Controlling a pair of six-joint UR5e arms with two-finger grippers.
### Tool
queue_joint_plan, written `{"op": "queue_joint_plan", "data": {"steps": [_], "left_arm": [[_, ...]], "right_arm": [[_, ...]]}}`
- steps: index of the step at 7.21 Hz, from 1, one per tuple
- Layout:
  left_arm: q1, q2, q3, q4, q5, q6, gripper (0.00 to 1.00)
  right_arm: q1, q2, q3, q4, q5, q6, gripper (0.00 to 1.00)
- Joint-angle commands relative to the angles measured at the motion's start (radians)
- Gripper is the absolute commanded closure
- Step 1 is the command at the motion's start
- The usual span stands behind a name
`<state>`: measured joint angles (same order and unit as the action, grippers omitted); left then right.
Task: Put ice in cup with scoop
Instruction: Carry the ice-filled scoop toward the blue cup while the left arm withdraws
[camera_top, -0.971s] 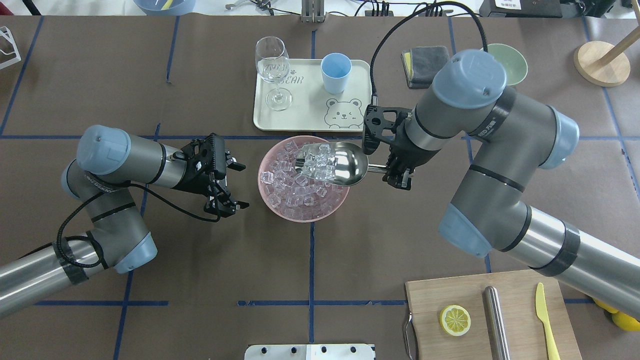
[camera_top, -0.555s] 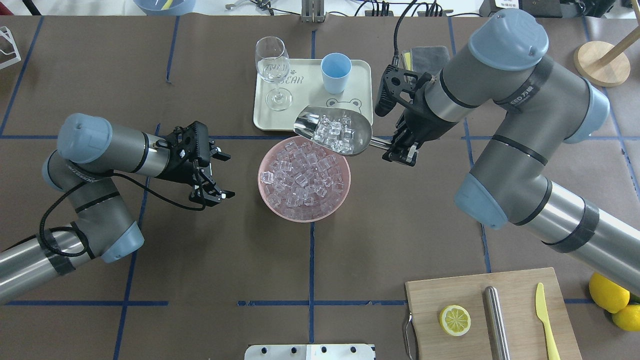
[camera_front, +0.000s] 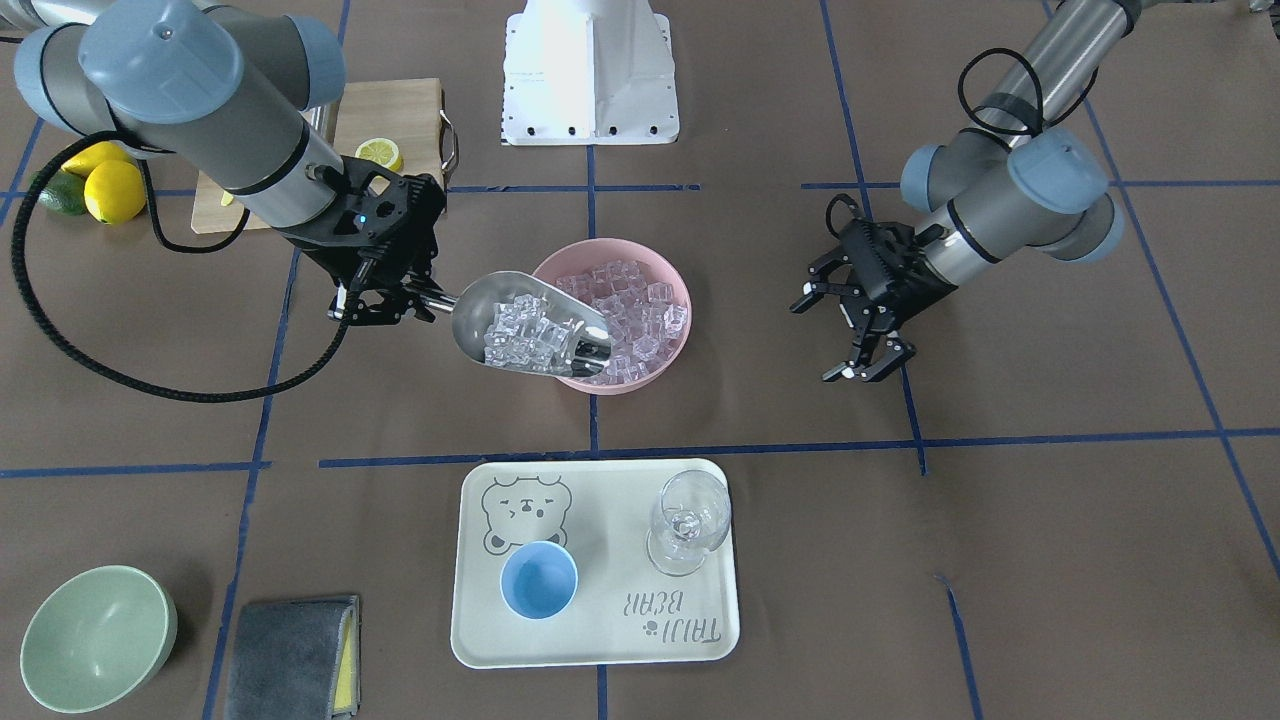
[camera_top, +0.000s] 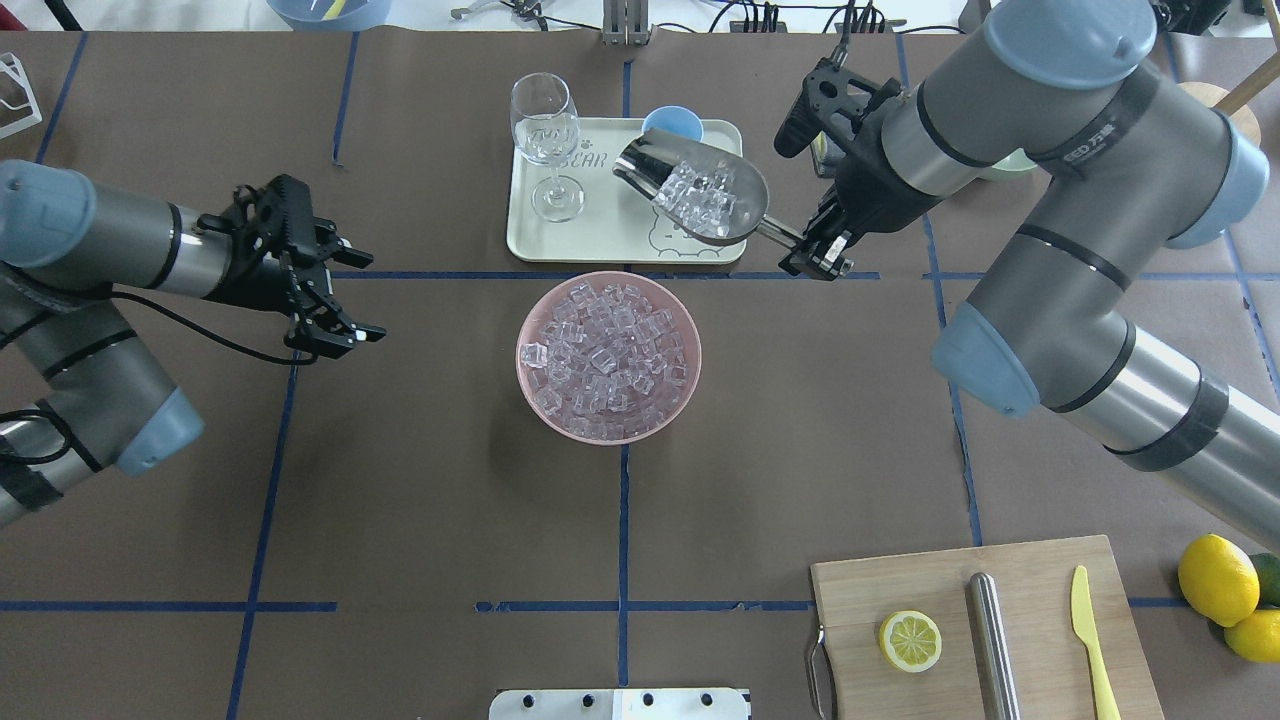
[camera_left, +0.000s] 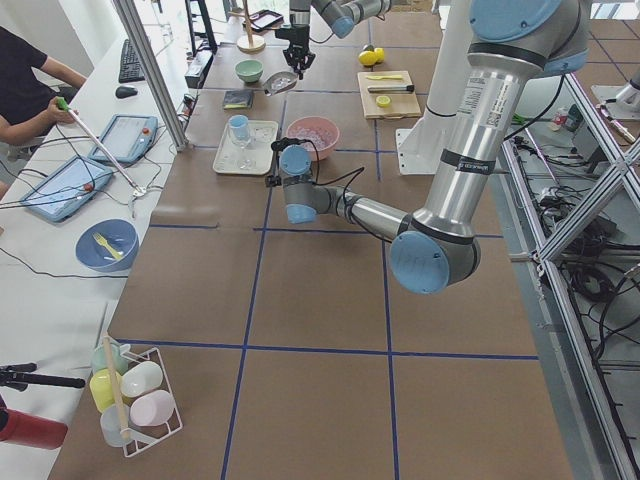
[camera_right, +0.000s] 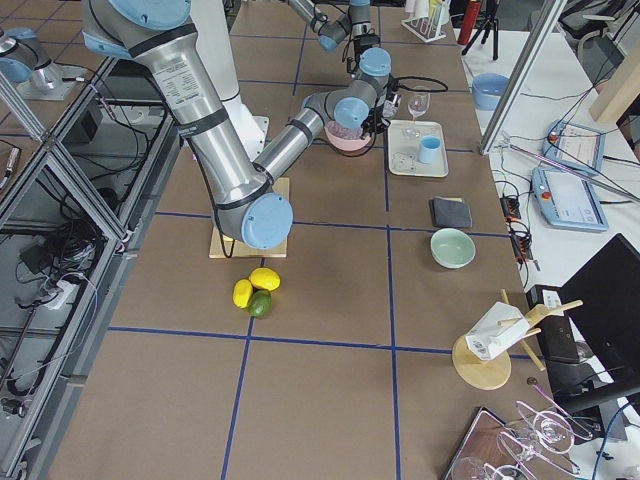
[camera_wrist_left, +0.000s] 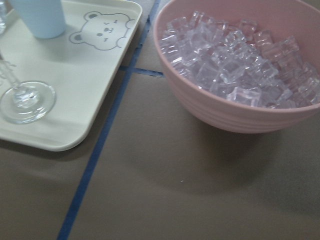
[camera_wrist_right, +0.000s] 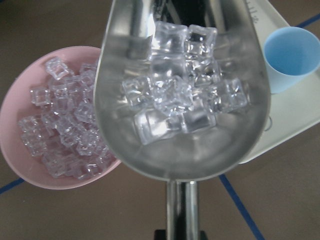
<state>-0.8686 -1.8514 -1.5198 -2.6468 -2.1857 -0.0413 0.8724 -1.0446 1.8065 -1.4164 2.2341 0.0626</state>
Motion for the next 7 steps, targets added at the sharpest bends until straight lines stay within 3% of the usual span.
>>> {"op": "queue_joint_plan", "data": {"steps": [1,3,5,7], "left_arm": [[-0.123,0.067,-0.069,0.140,-0.006,0.000,0.00],[-0.289,0.171,-0.086,0.177,-0.075,-0.002,0.00],[-0.474,0.208,-0.092,0.313,-0.101,0.000,0.00],[-0.544,0.237,-0.091,0.337,-0.128,0.000,0.00]], "right_arm": [[0.053,0.014,0.002,-0.175,-0.048,0.032,1.00],[0.033,0.023,-0.013,-0.266,-0.169,0.051,1.00],[0.013,0.083,-0.073,-0.355,-0.188,0.144,1.00],[-0.013,0.150,-0.162,-0.364,-0.185,0.187,1.00]]}}
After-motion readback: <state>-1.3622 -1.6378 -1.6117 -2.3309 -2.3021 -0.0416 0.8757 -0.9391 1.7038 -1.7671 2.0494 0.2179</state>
